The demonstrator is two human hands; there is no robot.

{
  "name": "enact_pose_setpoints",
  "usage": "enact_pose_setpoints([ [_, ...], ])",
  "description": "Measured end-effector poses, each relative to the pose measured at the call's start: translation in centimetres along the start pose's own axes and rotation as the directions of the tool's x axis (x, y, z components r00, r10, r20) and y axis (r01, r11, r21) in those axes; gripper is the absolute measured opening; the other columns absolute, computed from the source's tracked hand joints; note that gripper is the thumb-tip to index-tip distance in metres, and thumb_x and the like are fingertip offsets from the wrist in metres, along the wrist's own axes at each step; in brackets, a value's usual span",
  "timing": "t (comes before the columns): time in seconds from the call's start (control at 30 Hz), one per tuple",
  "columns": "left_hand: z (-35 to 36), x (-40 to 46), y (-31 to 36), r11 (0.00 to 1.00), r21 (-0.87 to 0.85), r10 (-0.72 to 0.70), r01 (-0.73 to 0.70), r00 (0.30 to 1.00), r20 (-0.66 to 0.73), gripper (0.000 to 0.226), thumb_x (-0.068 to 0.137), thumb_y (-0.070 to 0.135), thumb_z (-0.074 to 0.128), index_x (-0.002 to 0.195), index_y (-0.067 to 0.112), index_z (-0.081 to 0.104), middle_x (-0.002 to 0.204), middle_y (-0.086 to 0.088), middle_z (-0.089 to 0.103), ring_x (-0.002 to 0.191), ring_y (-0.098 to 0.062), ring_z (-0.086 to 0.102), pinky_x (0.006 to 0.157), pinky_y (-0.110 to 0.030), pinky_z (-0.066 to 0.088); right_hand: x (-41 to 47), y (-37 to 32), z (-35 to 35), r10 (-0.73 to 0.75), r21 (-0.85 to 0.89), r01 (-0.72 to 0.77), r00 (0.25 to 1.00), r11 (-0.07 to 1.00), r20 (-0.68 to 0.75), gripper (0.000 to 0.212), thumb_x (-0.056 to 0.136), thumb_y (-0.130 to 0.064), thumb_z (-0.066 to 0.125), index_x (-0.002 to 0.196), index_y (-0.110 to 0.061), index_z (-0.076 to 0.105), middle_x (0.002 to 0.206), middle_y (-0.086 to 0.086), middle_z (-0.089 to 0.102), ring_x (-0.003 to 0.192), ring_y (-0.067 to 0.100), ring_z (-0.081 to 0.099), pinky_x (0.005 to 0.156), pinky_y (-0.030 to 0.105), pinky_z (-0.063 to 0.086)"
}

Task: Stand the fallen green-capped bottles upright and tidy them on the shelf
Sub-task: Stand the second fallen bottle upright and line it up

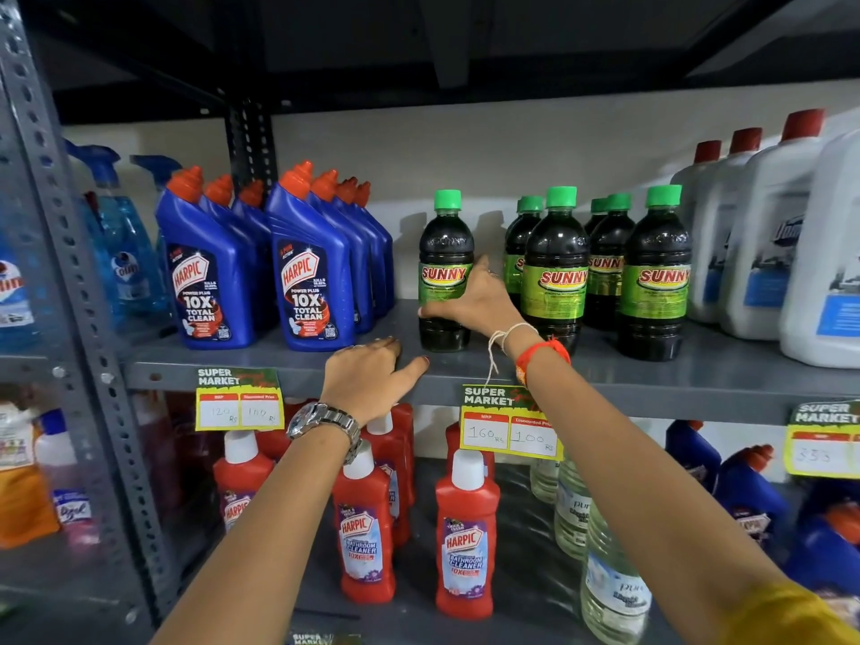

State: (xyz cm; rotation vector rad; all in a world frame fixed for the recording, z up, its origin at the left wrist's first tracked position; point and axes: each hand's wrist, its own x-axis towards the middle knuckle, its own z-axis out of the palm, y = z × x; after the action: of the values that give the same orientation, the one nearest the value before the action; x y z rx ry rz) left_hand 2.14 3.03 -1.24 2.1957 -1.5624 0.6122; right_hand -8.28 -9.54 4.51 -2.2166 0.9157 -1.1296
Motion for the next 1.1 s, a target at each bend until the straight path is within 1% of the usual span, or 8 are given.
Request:
enact_pose_setpoints([
  [0.2,0.1,0.0,-0.1,1.000,0.001,0.002,-0.002,1.000,-0.013,0.057,0.087,0.057,0.028,0.110,0.015,0.060,0.112,-0.004,0.065,0.098,-0.022,0.059,0.064,-0.031,0.032,-1.0,-0.1,-0.1,-0.030,-0.026,0.030,0.999,0.999,-0.010,0.104,0.054,-0.046,0.085,0.134,-0.003,0.034,0.130,0.012,0.048,0.125,0.026,0.045,0.102,0.031,0.039],
  [0.3,0.0,0.0,-0.2,1.000,-0.012,-0.008,0.008,1.000,0.007,0.060,0.088,0.058,0.028,0.119,0.016,0.058,0.123,-0.005,0.063,0.106,-0.022,0.058,0.068,-0.030,0.032,-3.2,-0.1,-1.2,-0.096,0.017,0.101,0.978,0.995,-0.186,0.096,0.057,-0.044,0.085,0.131,-0.006,0.036,0.123,0.010,0.046,0.118,0.025,0.047,0.101,0.033,0.042],
  [0.43,-0.1,0.0,-0.2,1.000,0.004,-0.011,0.011,0.999,0.043,0.070,0.084,0.063,0.021,0.125,0.017,0.054,0.136,-0.003,0.055,0.116,-0.023,0.054,0.073,-0.032,0.037,-6.9,1.0,-4.1,-0.177,-0.019,0.193,0.849,0.981,-0.497,0.061,0.067,-0.018,0.079,0.118,-0.013,0.046,0.105,0.003,0.046,0.087,0.015,0.048,0.070,0.010,0.038],
  [0.5,-0.2,0.2,-0.1,0.999,0.014,-0.040,0.039,0.995,0.094,0.070,0.084,0.063,0.023,0.133,0.019,0.047,0.142,-0.002,0.049,0.120,-0.024,0.052,0.080,-0.033,0.041,-7.8,2.1,-5.3,-0.166,-0.082,0.145,0.823,0.986,-0.543,0.064,0.066,-0.013,0.079,0.120,-0.009,0.044,0.116,0.008,0.043,0.100,0.021,0.047,0.084,0.015,0.036],
  [0.67,-0.9,3.2,0.3,0.827,-0.483,-0.121,0.287,0.930,0.347,0.113,0.062,0.069,0.053,0.150,0.016,0.004,0.156,-0.006,0.024,0.143,-0.031,0.021,0.115,-0.040,0.019,-7.9,4.6,-7.0,-0.027,-0.222,-0.051,0.942,0.974,-0.333,0.096,0.064,-0.022,0.083,0.137,0.002,0.026,0.135,0.019,0.034,0.123,0.035,0.033,0.107,0.038,0.027],
  [0.77,-0.6,5.1,1.7,0.585,-0.756,-0.089,0.293,0.950,0.299,0.102,0.064,0.042,0.076,0.143,0.006,0.023,0.144,-0.009,0.044,0.132,-0.025,0.041,0.112,-0.041,0.029,-7.5,5.1,-7.8,0.105,-0.108,-0.124,0.980,0.986,-0.169,0.103,0.064,-0.019,0.085,0.139,0.006,0.019,0.137,0.021,0.040,0.130,0.034,0.035,0.109,0.034,0.030],
  [0.9,0.4,5.4,2.6,0.587,-0.761,-0.148,0.276,0.961,0.234,0.074,0.061,0.024,0.083,0.127,0.008,0.053,0.126,-0.012,0.061,0.116,-0.026,0.056,0.104,-0.039,0.040,-7.2,5.7,-8.2,0.216,0.013,-0.216,0.971,0.976,-0.100,0.080,0.073,-0.013,0.078,0.134,0.001,0.028,0.131,0.019,0.054,0.122,0.032,0.051,0.101,0.032,0.039],
  [1.1,0.1,5.1,3.1,0.611,-0.744,-0.174,0.270,0.963,0.206,0.066,0.064,0.017,0.081,0.124,0.004,0.056,0.126,-0.015,0.062,0.116,-0.029,0.056,0.102,-0.037,0.040,-6.8,5.9,-7.8,0.210,0.002,-0.211,0.970,0.977,-0.121,0.070,0.076,-0.016,0.076,0.130,-0.001,0.036,0.127,0.021,0.057,0.119,0.035,0.054,0.101,0.038,0.044],
])
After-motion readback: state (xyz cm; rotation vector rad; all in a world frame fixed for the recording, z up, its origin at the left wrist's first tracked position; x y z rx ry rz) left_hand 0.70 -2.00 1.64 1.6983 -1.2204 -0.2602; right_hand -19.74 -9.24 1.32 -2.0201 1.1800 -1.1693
